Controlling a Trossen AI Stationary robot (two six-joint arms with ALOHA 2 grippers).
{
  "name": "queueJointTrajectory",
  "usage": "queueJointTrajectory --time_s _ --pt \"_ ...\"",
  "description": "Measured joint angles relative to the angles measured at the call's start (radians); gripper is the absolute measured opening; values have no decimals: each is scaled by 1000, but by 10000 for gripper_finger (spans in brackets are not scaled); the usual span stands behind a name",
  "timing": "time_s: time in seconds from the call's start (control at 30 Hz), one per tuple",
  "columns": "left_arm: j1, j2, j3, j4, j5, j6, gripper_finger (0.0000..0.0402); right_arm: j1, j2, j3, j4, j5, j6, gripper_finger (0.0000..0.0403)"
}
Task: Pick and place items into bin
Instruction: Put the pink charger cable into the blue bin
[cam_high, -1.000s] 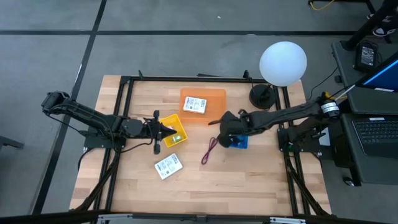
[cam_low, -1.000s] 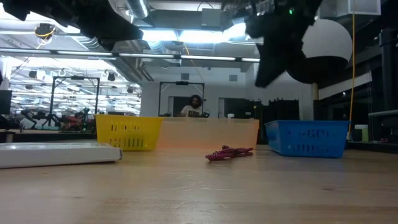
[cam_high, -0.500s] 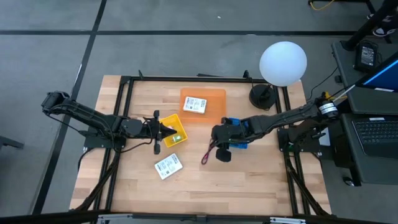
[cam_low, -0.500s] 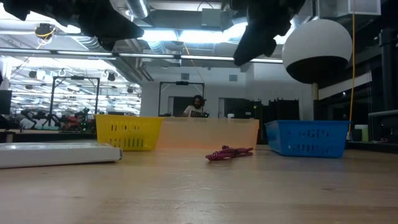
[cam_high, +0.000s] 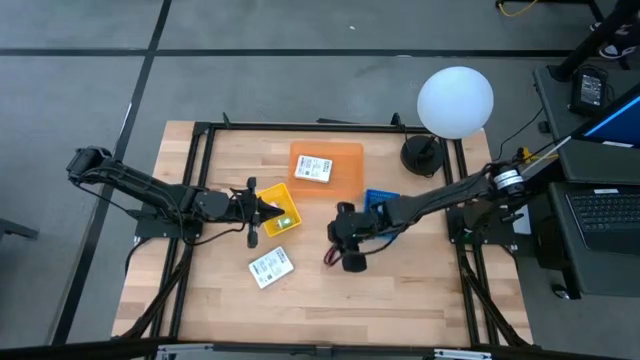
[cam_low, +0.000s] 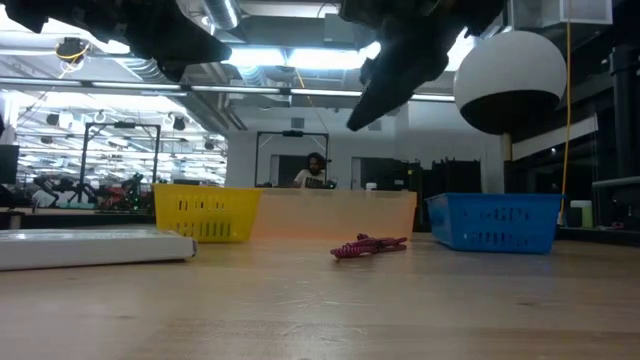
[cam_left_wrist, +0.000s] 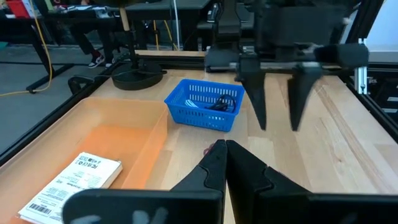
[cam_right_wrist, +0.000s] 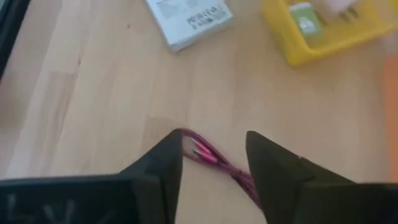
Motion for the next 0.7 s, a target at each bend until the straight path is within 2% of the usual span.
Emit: queueJointTrajectory --time_s 0.13,0.27,0.33,0.5,0.7 --pt "0 0 0 -1 0 0 4 13 78 45 -21 6 -93 197" --pt "0 0 0 -2 0 0 4 12 130 62 -72 9 -160 217" --pt "0 0 0 -10 0 -2 4 12 147 62 -121 27 -179 221" --pt "0 11 0 -14 0 0 4 12 173 61 -228 146 -183 222" --pt "0 35 0 -8 0 0 4 12 207 58 -215 152 -225 222"
